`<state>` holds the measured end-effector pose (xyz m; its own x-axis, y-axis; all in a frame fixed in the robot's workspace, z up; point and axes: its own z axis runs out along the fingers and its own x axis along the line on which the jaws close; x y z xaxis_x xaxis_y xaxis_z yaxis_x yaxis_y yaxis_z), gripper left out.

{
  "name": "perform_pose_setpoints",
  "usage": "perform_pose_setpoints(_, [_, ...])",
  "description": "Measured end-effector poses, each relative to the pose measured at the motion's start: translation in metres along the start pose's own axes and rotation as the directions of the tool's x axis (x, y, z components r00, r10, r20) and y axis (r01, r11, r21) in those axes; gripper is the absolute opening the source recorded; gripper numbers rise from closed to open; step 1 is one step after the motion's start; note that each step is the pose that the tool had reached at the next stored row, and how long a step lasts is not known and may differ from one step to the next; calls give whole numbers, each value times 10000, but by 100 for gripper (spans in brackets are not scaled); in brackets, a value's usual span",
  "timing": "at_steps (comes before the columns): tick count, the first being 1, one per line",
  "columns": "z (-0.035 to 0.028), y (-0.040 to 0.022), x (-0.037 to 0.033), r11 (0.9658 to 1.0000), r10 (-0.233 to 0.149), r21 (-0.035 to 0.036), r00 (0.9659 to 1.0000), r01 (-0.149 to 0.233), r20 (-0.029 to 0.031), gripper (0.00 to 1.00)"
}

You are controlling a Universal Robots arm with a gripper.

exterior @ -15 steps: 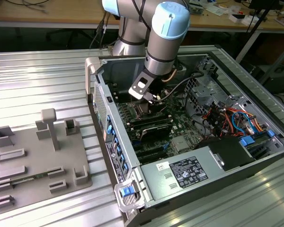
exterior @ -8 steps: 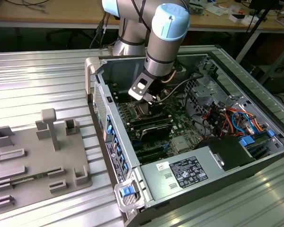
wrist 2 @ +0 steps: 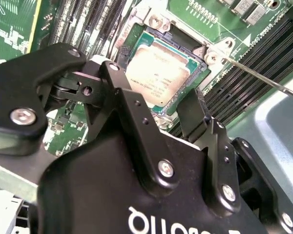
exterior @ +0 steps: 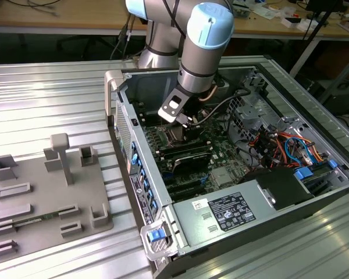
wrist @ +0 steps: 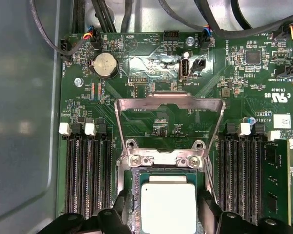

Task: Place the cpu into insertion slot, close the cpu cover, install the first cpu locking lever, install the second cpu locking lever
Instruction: 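Place the cpu into insertion slot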

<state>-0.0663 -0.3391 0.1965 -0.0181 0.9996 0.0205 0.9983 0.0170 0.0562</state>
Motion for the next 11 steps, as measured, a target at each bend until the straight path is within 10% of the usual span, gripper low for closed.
perform_pose_setpoints(11, [1, 1, 2, 10000, 61, -1, 10000, -61, 4, 59])
